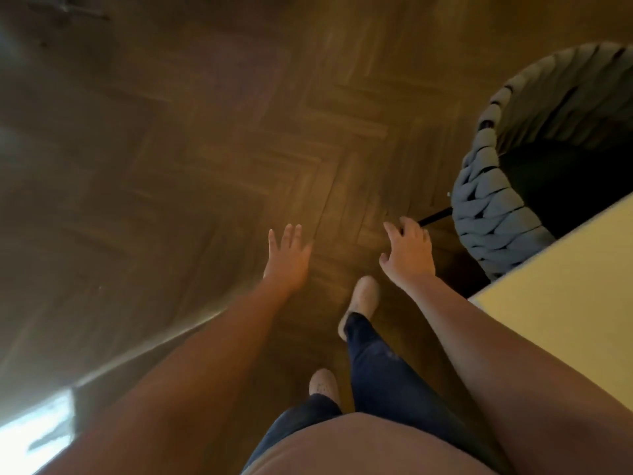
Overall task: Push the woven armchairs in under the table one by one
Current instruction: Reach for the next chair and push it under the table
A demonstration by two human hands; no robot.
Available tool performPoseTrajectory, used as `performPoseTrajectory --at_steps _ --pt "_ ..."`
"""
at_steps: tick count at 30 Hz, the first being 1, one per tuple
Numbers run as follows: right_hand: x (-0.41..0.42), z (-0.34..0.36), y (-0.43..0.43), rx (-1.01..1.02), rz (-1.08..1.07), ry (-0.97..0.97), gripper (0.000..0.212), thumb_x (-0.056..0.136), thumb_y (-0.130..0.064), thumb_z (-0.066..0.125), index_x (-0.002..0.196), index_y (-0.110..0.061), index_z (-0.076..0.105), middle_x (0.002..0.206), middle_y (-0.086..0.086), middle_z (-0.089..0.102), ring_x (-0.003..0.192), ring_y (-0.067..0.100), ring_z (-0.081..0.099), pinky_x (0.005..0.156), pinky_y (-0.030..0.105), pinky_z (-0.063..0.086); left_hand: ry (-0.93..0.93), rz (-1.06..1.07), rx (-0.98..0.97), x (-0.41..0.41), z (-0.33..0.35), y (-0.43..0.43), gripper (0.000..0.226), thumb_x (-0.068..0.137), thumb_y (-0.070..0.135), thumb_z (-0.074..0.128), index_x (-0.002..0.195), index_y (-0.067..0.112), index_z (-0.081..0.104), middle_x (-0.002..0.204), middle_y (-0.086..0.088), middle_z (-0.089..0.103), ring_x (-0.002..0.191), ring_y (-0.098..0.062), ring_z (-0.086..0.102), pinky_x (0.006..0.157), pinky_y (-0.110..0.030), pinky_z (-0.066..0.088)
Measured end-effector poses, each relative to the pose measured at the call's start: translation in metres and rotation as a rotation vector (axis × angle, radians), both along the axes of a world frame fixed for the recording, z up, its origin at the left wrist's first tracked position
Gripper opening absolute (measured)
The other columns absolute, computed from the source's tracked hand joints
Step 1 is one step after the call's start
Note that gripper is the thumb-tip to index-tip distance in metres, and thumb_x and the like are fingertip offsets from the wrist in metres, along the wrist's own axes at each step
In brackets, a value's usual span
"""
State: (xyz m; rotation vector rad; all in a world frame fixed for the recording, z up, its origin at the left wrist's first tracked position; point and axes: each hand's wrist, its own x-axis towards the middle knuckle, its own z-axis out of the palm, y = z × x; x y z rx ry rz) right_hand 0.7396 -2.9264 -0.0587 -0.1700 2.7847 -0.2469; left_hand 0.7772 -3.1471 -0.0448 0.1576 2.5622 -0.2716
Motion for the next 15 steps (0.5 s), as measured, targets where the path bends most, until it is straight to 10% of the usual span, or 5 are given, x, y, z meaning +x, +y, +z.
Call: performPoseTrajectory --at_steps 15 --pt "-0.259 -0.010 0.063 0.055 -0.871 -0.048 0.090 0.093 -0.036 0.057 0.155 -0.014 -0.005 0.162 0.014 -0.001 0.149 0.032 -0.004 0.120 0.052 0.002 -0.055 -0.451 0.026 -0.347 0.002 0.059 0.069 0.099 0.013 0.044 0.156 0.018 0.005 0.160 -0.019 -0.011 0.147 -0.035 -0.014 0.116 -0.059 -0.005"
